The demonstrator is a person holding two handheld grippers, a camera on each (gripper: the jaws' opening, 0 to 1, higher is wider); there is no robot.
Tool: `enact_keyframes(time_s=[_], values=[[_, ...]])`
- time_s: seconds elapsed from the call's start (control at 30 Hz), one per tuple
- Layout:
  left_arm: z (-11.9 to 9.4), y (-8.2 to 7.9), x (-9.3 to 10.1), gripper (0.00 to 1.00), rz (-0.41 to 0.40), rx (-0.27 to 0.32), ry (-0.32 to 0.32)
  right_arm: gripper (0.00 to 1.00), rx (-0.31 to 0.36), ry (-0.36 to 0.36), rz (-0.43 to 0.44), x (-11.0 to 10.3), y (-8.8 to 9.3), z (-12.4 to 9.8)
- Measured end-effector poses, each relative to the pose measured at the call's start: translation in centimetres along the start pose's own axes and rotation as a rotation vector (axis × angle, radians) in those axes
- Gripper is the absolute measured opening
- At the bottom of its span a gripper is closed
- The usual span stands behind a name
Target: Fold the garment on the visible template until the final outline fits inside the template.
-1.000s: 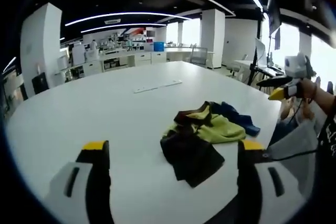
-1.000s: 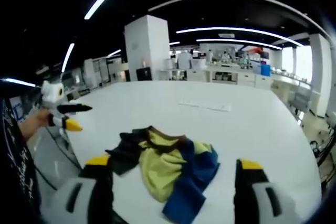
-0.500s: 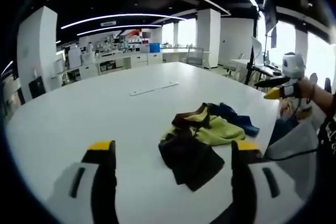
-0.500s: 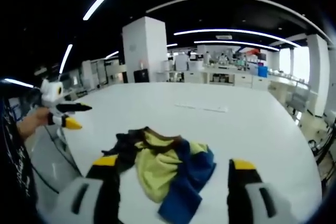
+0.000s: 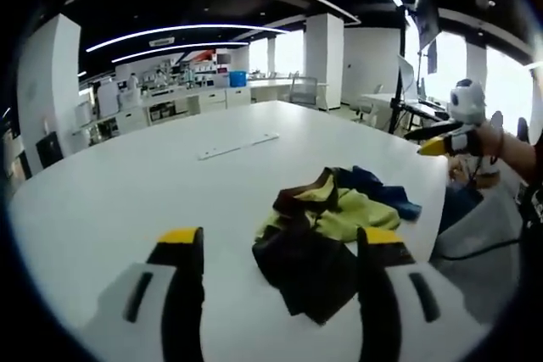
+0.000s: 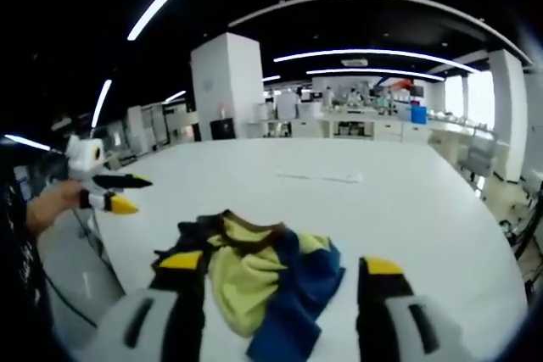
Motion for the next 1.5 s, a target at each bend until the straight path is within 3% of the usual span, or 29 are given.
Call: enact_keyframes(time_s=[0.17, 0.4, 0.53, 0.8, 1.1, 1.5], values=[[1.6, 0.1, -0.1, 0.64, -0.035, 0.028, 0.021, 0.62, -0.010, -0.023, 0.011, 0.3, 0.3, 1.3], [3.2, 0.1, 0.1, 0.53, -0.019, 0.046, 0.041, 0.55, -0.046, -0.050, 0.009, 0.6, 0.9, 3.1], [4.3, 0.6, 0.1, 0.50, 0.002, 0.007, 0.063, 0.53, -0.078, -0.052, -0.023, 0.7, 1.3, 4.2], [6.4, 1.2, 0.0, 0.42, 0.003, -0.016, 0.094, 0.47, -0.110, -0.072, -0.028, 1.1, 1.6, 6.0], [8.9, 1.7, -0.7, 0.28, 0.032, -0.025, 0.127, 0.36, -0.128, -0.057, -0.013, 2.0, 2.1, 7.2], [11.2, 3.3, 0.2, 0.20, 0.008, -0.075, 0.199, 0.22, -0.184, -0.047, -0.021, 2.7, 3.6, 8.3]])
Point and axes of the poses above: the point that each gripper's makers call its tool centre point, and the gripper's own axes: z roughly forward along the fingers, x roughly to its right, y roughly out of its underside, the point moved 9 cm from there along -z, roughly backward along the fingers, and after that the axes turned 10 degrees about z, right-handed, at the moved point
